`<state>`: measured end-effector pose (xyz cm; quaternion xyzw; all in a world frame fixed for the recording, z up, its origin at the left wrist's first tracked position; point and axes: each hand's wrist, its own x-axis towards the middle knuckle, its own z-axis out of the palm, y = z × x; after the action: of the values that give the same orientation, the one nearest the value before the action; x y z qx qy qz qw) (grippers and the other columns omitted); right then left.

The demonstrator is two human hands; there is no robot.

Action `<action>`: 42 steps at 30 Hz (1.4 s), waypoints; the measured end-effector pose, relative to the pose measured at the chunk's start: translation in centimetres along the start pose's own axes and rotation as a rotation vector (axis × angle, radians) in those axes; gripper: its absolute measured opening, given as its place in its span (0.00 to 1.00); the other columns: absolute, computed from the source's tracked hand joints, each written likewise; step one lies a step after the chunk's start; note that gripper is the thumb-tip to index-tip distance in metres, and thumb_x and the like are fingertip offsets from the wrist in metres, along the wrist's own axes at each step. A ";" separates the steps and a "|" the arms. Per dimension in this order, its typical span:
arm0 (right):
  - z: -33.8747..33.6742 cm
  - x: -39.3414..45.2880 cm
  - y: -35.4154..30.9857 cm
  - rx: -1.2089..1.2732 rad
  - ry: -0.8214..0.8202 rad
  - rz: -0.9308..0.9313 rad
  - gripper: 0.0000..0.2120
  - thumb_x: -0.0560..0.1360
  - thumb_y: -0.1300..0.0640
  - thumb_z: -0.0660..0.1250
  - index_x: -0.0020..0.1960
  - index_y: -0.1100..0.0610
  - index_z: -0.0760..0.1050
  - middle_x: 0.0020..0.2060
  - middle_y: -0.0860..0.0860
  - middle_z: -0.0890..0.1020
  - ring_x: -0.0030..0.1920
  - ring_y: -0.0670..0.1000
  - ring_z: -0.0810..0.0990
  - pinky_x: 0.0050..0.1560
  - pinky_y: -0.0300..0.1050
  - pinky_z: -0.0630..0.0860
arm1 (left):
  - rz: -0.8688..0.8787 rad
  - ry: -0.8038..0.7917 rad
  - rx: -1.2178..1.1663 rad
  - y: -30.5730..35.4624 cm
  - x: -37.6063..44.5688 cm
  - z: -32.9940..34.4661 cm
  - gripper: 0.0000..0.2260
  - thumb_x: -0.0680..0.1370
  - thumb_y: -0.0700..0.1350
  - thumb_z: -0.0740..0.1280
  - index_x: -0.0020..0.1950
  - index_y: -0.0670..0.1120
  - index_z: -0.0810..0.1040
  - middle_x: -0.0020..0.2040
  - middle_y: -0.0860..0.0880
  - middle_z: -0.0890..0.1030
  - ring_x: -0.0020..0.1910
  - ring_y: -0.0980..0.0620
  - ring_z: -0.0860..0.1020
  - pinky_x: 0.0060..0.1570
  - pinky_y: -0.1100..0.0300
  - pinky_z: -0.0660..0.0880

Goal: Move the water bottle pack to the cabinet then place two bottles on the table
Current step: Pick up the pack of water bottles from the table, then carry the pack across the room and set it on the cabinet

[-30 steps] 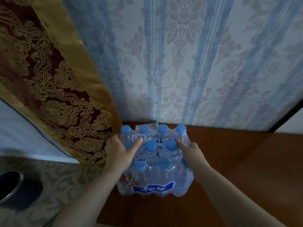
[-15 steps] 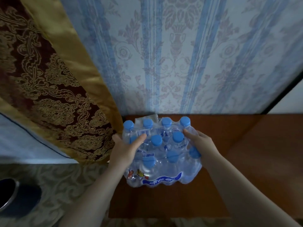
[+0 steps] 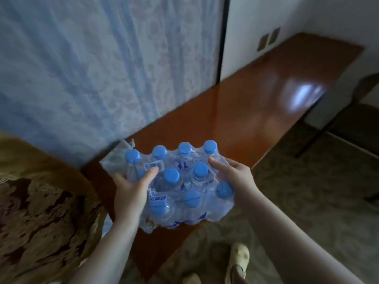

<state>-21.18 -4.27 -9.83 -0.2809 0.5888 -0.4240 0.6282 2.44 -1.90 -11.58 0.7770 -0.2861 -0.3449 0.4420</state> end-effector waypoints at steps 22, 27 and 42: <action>-43.3 -26.8 10.0 0.550 1.144 -0.165 0.10 0.66 0.55 0.78 0.37 0.62 0.85 0.32 0.57 0.86 0.31 0.52 0.83 0.32 0.46 0.79 | 0.206 -1.222 0.401 4.4 -38.9 32.8 0.38 0.45 0.57 0.84 0.46 0.48 0.68 0.48 0.40 0.81 0.45 0.40 0.84 0.50 0.37 0.80; -54.3 -33.6 9.1 0.614 1.346 -0.223 0.12 0.65 0.54 0.79 0.39 0.63 0.85 0.33 0.55 0.86 0.31 0.51 0.82 0.33 0.44 0.77 | 0.273 -1.456 0.396 5.1 -51.2 41.4 0.40 0.48 0.56 0.84 0.53 0.44 0.71 0.50 0.40 0.82 0.45 0.42 0.85 0.46 0.41 0.82; -79.5 -39.6 10.2 0.894 1.866 -0.142 0.06 0.59 0.56 0.75 0.30 0.57 0.80 0.24 0.49 0.76 0.25 0.48 0.71 0.26 0.39 0.67 | 0.598 -1.850 0.653 4.9 -80.0 68.2 0.35 0.52 0.62 0.82 0.49 0.48 0.70 0.46 0.45 0.81 0.42 0.48 0.82 0.38 0.50 0.79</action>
<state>-94.74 46.52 -10.51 0.3840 0.6121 -0.6889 -0.0573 -99.86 22.49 -9.91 0.1862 -0.7770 -0.5899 -0.1169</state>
